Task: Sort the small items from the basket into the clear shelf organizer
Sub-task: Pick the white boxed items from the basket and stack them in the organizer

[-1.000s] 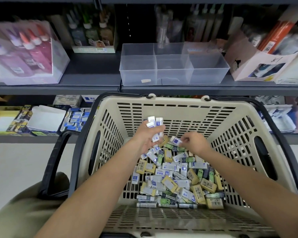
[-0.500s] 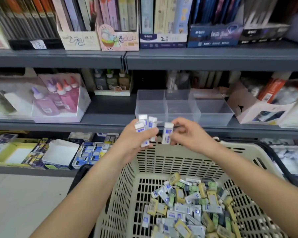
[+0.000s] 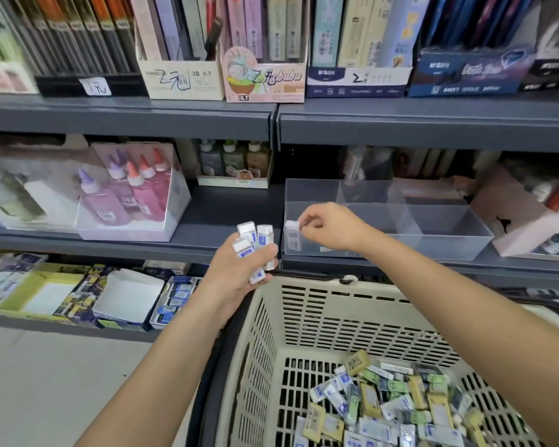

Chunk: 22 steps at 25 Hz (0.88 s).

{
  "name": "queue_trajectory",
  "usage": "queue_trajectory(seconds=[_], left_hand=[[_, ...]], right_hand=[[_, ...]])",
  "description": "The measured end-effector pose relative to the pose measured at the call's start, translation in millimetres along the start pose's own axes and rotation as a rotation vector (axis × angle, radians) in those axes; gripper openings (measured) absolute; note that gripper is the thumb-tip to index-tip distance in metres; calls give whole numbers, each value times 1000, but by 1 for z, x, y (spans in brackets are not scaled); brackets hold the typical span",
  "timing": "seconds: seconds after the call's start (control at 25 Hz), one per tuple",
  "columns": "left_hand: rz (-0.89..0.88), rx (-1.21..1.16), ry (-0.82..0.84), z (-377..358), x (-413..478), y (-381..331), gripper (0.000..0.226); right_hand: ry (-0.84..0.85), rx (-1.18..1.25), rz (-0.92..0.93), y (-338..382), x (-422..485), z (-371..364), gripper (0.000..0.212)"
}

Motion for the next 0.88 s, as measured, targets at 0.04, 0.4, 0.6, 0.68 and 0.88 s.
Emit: queue_trajectory(seconds=[0.04, 0.4, 0.6, 0.68, 0.88], left_hand=[[2, -5, 12, -1, 3, 0, 24], [64, -54, 84, -3, 17, 6, 20], [80, -102, 59, -3, 24, 1, 22], [73, -107, 36, -6, 26, 0, 22], [27, -57, 49, -18, 28, -6, 22]], right_hand=[[56, -26, 7, 0, 2, -6, 19], [94, -246, 38, -3, 7, -19, 24], [136, -192, 28, 2, 12, -21, 20], [166, -188, 12, 2, 12, -20, 24], [-138, 105, 68, 19, 1, 2, 21]])
Point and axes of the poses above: each hand's wrist, its own x-axis towards the middle knuckle, its own z-axis out of the back of the hand, y = z × x, the point moved 5 cm from there along x, towards the middle knuckle, and after that the axes turned 9 degrees about z, right-handed, at the moved point
